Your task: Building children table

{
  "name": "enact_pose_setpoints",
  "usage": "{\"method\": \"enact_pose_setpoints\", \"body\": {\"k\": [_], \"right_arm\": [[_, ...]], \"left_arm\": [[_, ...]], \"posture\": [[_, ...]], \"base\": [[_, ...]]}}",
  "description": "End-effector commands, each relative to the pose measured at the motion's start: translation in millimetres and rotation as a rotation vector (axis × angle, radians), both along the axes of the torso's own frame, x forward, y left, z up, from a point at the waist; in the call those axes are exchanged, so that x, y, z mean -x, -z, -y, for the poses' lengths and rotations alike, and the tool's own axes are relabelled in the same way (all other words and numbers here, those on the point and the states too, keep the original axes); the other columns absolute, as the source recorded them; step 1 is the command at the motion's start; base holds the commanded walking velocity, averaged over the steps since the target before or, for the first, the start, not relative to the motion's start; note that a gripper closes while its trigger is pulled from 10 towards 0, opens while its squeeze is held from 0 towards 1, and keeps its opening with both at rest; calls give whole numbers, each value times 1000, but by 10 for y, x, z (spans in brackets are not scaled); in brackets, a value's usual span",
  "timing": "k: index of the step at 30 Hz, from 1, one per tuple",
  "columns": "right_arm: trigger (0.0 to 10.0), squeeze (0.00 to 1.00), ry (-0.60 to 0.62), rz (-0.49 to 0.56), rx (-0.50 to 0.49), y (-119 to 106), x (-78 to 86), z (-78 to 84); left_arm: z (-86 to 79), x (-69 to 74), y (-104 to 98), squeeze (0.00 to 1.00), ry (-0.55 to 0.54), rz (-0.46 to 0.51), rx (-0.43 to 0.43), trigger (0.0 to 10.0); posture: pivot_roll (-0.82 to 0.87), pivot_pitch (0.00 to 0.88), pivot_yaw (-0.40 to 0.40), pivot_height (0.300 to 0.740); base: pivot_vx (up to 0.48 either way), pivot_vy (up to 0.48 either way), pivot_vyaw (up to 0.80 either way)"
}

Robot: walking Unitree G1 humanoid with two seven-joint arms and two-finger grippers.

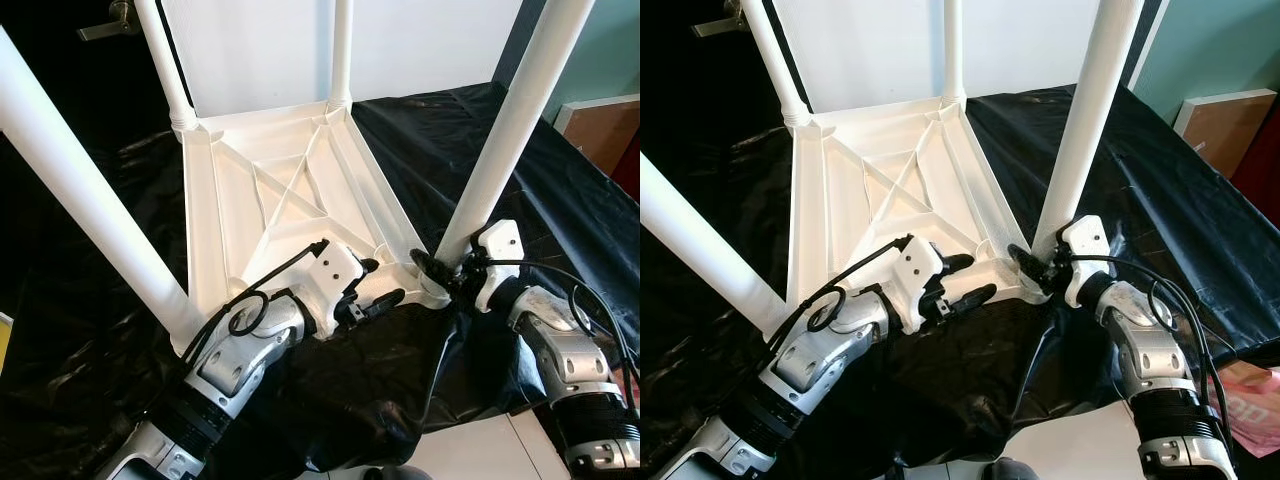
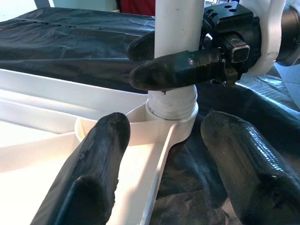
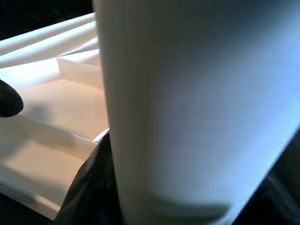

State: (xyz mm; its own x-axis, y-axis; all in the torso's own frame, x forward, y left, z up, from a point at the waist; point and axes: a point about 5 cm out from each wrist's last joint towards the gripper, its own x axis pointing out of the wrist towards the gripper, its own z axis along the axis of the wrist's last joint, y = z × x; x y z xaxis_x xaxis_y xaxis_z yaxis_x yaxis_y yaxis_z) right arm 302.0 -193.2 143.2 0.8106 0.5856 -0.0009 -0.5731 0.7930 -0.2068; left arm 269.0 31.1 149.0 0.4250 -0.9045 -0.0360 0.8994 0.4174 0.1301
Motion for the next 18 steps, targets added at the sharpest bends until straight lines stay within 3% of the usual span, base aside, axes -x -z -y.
{"method": "enact_pose_setpoints", "body": {"k": [1, 4, 5, 15, 18], "right_arm": [[0, 0, -30, -29, 29, 81, 20, -42], [275, 0, -10, -49, 15, 121, 37, -22], [10000, 0, 2, -54, -1, 121, 47, -22], [10000, 0, 64, -42, -125, 86, 150, -127], [10000, 0, 136, -21, -153, 111, 217, -195]], "left_arm": [[36, 126, 35, 0, 205, -24, -24, 10000], [21, 117, 36, 0, 183, -17, -25, 10000], [17, 110, 28, 0, 174, -19, -17, 10000], [1, 76, 7, 0, 149, -19, -1, 10000], [5, 77, 18, 0, 150, -19, -3, 10000]], "posture": [[-15, 103, -14, 740], [-14, 111, -13, 740], [-13, 116, -17, 740], [-28, 118, -12, 740], [-42, 116, -5, 740]], "base": [[0, 0, 0], [0, 0, 0], [0, 0, 0], [0, 0, 0], [0, 0, 0]]}}
